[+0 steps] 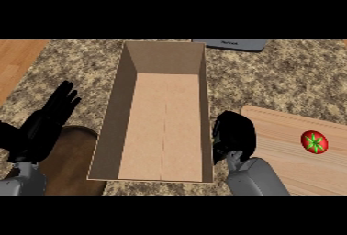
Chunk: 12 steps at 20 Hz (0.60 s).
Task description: Pick the squash from the cutting board and place it in the cardboard box
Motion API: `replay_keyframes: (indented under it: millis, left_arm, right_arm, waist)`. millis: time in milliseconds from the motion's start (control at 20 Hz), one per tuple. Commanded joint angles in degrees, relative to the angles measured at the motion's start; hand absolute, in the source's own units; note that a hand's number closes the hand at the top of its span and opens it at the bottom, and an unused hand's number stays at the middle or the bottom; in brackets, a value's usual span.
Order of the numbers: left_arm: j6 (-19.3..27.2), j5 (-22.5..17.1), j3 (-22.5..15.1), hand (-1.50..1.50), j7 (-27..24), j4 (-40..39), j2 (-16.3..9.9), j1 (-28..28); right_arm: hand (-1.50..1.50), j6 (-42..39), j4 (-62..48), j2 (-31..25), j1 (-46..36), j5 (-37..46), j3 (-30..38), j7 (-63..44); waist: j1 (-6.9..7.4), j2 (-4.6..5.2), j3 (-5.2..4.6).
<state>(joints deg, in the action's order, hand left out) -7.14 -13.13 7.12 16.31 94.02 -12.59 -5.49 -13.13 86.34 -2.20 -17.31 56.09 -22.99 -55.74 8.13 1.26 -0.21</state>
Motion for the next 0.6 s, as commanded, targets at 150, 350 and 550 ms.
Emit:
replay_keyframes:
  millis: [150, 350, 550]
  left_arm:
    - [-0.5, 0.4, -1.8, 0.0, 1.1, -1.2, 0.3, -3.8]
    - [-0.7, 0.7, -2.5, 0.0, 1.4, -2.0, 0.5, -4.4]
    - [-0.7, 0.8, -3.2, 0.0, 1.8, -2.0, 1.0, -5.0]
  right_arm:
    - [1.5, 4.4, -8.3, 2.1, -14.0, -2.5, -9.5, -13.6]
    - [1.5, 7.3, -11.0, 2.2, -21.2, -3.0, -12.1, -17.4]
    - [1.5, 8.6, -13.0, 2.2, -29.0, -3.0, -13.6, -19.9]
  waist:
    - [3.28, 0.54, 0.03]
    - [3.5, 0.12, -0.03]
    - [4.18, -0.31, -0.11]
